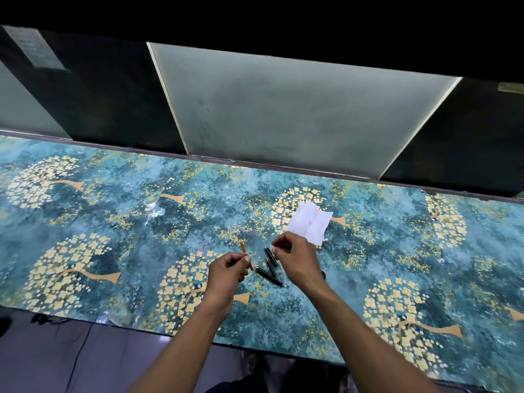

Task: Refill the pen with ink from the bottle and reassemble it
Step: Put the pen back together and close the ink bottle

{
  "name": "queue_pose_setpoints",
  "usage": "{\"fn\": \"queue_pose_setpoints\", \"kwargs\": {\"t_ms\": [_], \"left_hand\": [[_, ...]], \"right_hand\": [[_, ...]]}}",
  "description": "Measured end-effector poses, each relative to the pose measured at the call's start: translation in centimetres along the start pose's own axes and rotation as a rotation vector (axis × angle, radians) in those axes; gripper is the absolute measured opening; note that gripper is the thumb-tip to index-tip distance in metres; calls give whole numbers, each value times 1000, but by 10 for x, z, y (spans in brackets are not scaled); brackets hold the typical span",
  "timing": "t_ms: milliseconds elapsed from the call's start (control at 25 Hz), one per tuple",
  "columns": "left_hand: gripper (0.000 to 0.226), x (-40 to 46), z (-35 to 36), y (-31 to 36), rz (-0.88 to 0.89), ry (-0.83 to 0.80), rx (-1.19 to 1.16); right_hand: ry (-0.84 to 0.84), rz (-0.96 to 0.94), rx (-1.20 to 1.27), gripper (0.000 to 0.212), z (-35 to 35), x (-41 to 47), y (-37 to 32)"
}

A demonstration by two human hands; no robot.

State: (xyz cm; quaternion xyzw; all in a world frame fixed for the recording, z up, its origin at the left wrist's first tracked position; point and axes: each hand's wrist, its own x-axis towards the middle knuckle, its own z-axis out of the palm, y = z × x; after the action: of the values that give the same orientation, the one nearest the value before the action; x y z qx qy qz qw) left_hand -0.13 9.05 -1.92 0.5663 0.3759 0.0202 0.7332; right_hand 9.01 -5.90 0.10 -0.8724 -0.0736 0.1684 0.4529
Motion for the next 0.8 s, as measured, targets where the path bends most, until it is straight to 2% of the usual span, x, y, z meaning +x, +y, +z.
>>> {"fn": "queue_pose_setpoints", "kwargs": {"t_ms": [200, 400, 480, 640, 800], "left_hand": [[11, -3, -13, -1, -11, 63, -28], [4, 1, -26, -6, -26, 100, -38], [5, 2, -30, -7, -28, 117, -25], [6, 5, -35, -3, -25, 146, -28], [2, 10, -34, 2, 8, 148, -13]], "right_hand": [[-103, -38, -194, 4, 35, -2, 9], [-276, -200, -806, 14, 60, -6, 26], [-307, -224, -904, 22, 66, -10, 31], [-313, -216, -829, 14, 71, -12, 32], [-310, -186, -475, 11, 64, -13, 25]]}}
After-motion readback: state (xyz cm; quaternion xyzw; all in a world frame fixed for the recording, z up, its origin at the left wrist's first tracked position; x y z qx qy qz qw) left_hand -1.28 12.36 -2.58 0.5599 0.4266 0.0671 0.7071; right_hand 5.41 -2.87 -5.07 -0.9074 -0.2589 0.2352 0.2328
